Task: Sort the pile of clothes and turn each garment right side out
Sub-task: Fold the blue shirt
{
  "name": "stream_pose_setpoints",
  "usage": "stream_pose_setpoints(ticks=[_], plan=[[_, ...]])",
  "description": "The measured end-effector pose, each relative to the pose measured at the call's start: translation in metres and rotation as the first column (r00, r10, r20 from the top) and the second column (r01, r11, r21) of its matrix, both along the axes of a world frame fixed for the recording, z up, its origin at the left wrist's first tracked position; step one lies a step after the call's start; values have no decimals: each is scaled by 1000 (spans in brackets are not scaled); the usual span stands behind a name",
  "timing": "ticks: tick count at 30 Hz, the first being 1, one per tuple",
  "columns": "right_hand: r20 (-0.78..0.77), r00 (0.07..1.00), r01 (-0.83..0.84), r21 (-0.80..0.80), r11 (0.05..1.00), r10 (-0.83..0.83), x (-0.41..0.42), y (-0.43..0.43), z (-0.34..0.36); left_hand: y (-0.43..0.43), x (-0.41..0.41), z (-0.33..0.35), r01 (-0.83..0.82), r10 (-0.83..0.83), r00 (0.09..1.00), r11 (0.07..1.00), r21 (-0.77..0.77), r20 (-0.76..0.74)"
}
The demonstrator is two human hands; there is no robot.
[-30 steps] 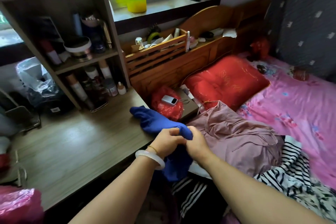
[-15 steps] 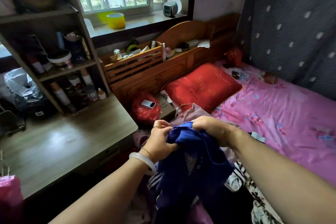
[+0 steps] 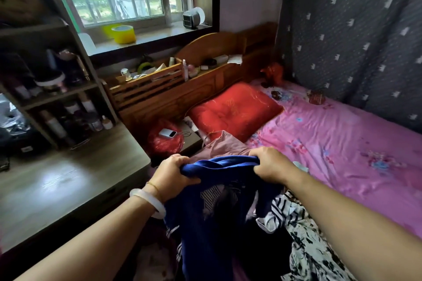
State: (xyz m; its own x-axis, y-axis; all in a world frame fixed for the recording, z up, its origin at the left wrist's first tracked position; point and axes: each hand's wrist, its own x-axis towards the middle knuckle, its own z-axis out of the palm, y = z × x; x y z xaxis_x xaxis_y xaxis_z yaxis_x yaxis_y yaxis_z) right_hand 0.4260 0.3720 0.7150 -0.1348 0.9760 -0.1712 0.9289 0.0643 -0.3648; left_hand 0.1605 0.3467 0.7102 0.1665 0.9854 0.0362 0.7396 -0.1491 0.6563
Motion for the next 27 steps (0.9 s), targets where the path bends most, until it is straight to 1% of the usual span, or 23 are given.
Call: stream_pose_setpoints(ticks=[1, 2, 5, 8, 11, 13, 16, 17, 19, 21, 22, 23, 24, 25, 26, 27], plan=[[-30, 1000, 9, 10, 1000, -9, 2, 2, -1, 0, -2, 1, -11, 10, 1000, 1000, -12, -19], [-54, 998, 14, 17, 1000, -13, 3, 3, -1, -1, -4, 1, -20, 20, 1000, 999, -43, -1], [-121, 993, -1, 6, 1000, 2, 6, 7, 1, -7, -10, 1, -24, 47, 990, 985, -172, 130], [-212, 977, -36, -33, 999, 28, 7, 11, 2, -12, -19, 2, -25, 77, 973, 972, -234, 216], [-242, 968, -84, -60, 995, 68, 7, 17, 4, -16, -31, 5, -48, 113, 952, 973, -226, 283], [-238, 968, -91, -26, 995, 83, 2, 19, 7, -18, -38, 4, -69, 133, 937, 976, -204, 322], [-214, 972, -86, 51, 995, 95, -11, 20, 8, -21, -44, -2, -125, 203, 917, 963, -237, 344], [-179, 979, -90, 69, 994, 101, -16, 19, 9, -22, -44, -2, -129, 197, 929, 966, -226, 314], [-38, 988, -147, 93, 985, 151, -23, 16, 12, -25, -48, -1, -121, 161, 972, 967, -224, 171], [141, 968, -217, 65, 974, 207, -28, 12, 12, -29, -52, 0, -103, 82, 993, 951, -290, -83], [192, 959, -223, 54, 973, 209, -32, 11, 12, -31, -52, 0, -104, 41, 978, 945, -310, -203], [200, 962, -205, 64, 977, 188, -36, 11, 10, -33, -51, -1, -124, 35, 960, 943, -308, -277], [162, 976, -158, 87, 984, 142, -40, 11, 8, -34, -49, -2, -155, 69, 957, 941, -299, -281], [90, 993, -87, 83, 993, 80, -47, 10, 6, -35, -46, -4, -203, 137, 965, 930, -306, -223], [-1, 1000, -21, 31, 999, 21, -57, 9, 6, -35, -43, -5, -255, 237, 967, 904, -344, -93], [-100, 994, 28, -65, 997, -35, -66, 7, 6, -33, -37, -6, -296, 356, 931, 862, -412, 76]])
